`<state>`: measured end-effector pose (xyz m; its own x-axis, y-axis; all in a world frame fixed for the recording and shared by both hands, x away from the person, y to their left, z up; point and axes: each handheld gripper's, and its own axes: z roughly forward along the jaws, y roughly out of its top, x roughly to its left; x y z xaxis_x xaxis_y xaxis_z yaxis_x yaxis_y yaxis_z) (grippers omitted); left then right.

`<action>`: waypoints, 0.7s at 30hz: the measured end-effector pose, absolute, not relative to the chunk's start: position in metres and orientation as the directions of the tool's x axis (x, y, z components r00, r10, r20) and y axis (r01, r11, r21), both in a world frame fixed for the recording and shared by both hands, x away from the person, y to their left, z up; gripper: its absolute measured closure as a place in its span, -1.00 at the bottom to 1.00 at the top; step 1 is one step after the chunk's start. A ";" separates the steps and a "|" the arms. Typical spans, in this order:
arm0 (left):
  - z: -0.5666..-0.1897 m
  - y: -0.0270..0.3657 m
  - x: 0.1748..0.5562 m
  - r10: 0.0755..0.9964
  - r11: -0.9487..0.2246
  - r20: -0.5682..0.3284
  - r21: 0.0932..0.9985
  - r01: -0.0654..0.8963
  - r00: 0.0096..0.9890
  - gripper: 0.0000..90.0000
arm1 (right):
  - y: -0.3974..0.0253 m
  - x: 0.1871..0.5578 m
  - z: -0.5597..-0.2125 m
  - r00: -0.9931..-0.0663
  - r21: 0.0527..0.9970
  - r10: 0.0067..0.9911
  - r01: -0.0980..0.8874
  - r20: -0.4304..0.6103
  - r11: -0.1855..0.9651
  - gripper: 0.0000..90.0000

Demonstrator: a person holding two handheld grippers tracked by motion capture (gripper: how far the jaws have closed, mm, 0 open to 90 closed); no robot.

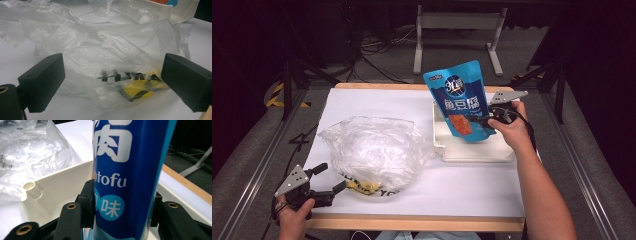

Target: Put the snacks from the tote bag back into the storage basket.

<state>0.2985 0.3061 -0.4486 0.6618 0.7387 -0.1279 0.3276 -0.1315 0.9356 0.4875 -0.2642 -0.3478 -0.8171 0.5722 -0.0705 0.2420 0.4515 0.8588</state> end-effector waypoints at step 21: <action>-0.449 0.305 0.299 0.742 -0.133 -0.131 0.933 0.336 0.658 -0.86 | -0.283 0.486 -0.349 -0.819 0.759 0.557 0.274 -0.138 0.591 0.01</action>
